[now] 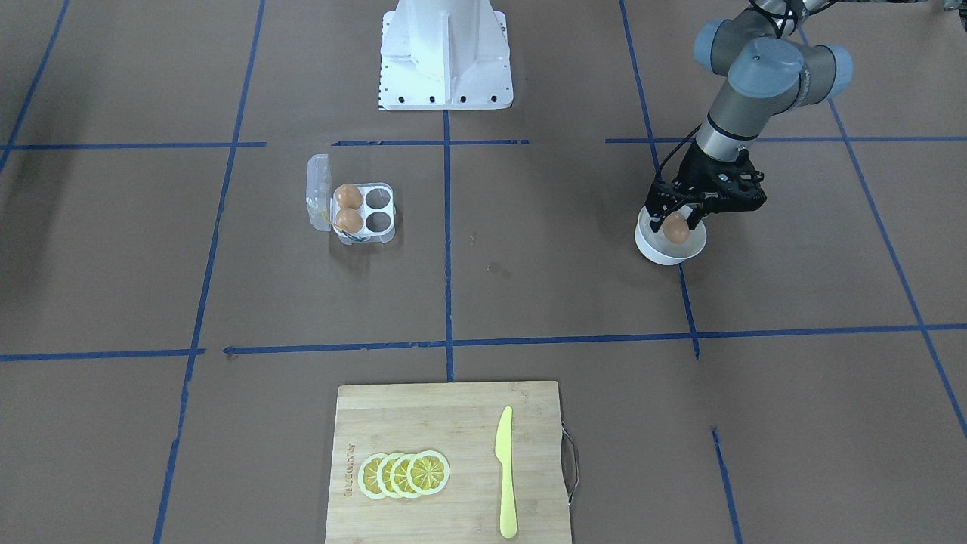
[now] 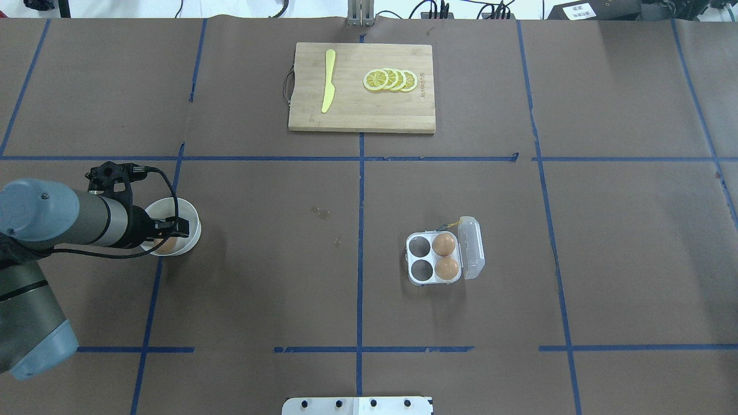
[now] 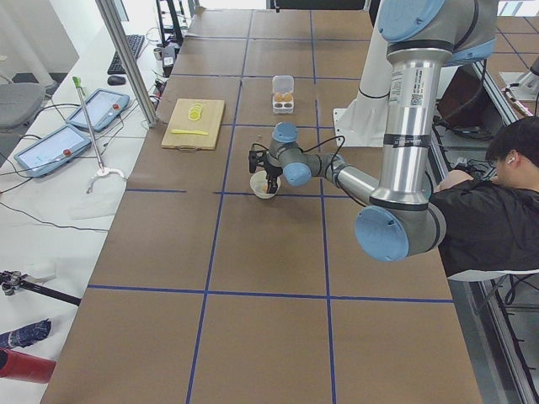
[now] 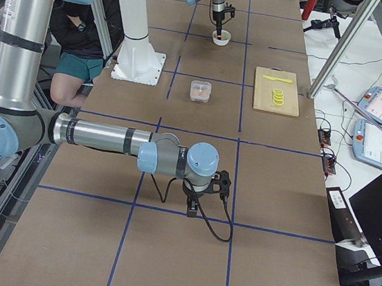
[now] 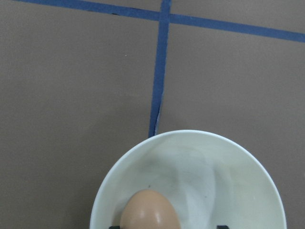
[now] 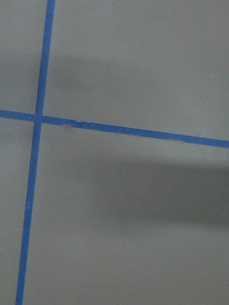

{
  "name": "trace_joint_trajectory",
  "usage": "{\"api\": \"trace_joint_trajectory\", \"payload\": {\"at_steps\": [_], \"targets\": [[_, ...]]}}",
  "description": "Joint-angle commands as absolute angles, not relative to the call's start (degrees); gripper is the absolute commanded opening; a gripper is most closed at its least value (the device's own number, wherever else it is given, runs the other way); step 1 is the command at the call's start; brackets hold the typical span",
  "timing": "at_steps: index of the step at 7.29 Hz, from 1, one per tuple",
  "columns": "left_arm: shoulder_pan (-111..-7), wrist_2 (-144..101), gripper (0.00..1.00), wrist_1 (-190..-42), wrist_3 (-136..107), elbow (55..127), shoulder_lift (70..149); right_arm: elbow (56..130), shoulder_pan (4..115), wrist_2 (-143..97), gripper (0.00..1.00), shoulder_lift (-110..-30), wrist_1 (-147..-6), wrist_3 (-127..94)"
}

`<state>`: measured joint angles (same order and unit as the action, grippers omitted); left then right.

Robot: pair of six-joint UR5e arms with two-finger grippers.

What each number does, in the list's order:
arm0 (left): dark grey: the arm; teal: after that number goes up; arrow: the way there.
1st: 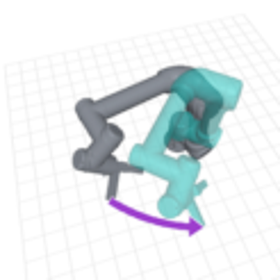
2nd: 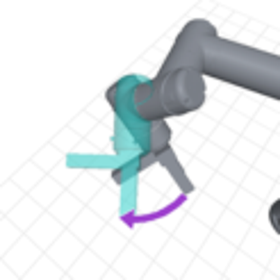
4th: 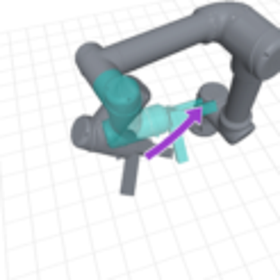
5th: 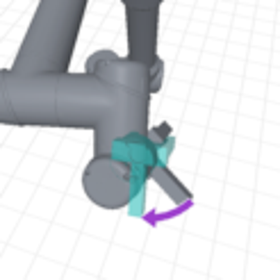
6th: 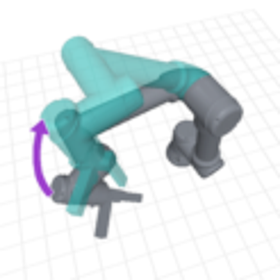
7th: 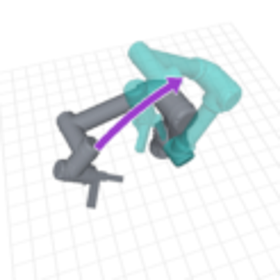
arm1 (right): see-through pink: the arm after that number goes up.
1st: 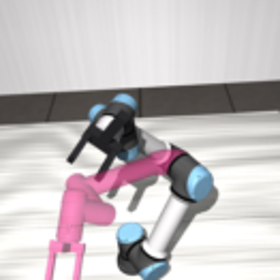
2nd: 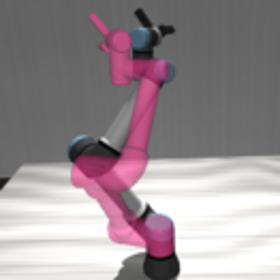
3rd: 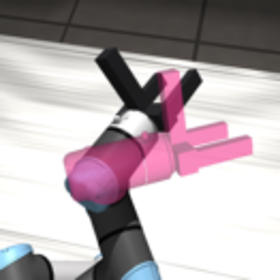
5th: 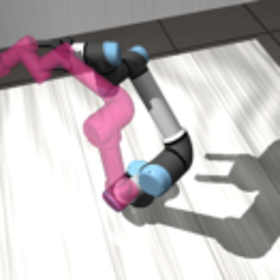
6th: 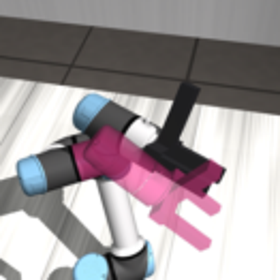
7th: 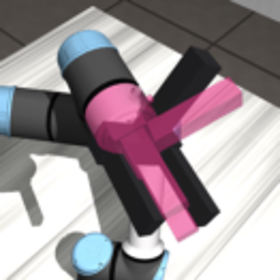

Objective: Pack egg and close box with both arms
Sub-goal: 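Lower the left gripper into the bowl and close on the egg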

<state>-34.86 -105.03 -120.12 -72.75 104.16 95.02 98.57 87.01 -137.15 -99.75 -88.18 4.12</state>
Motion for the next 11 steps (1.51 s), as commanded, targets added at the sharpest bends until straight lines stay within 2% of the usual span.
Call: {"api": "trace_joint_trajectory", "payload": {"at_steps": [1,11], "targets": [[-34.8,-104.94,0.72,-116.28,-72.69,104.06,98.08,98.61,87.01,-137.02,1.0,-99.76,-88.15,4.13],[-34.19,-104.15,0.72,-116.72,-69.7,103.27,97.73,98.61,87.01,-136.93,1.0,-99.67,-88.07,4.13]]}}
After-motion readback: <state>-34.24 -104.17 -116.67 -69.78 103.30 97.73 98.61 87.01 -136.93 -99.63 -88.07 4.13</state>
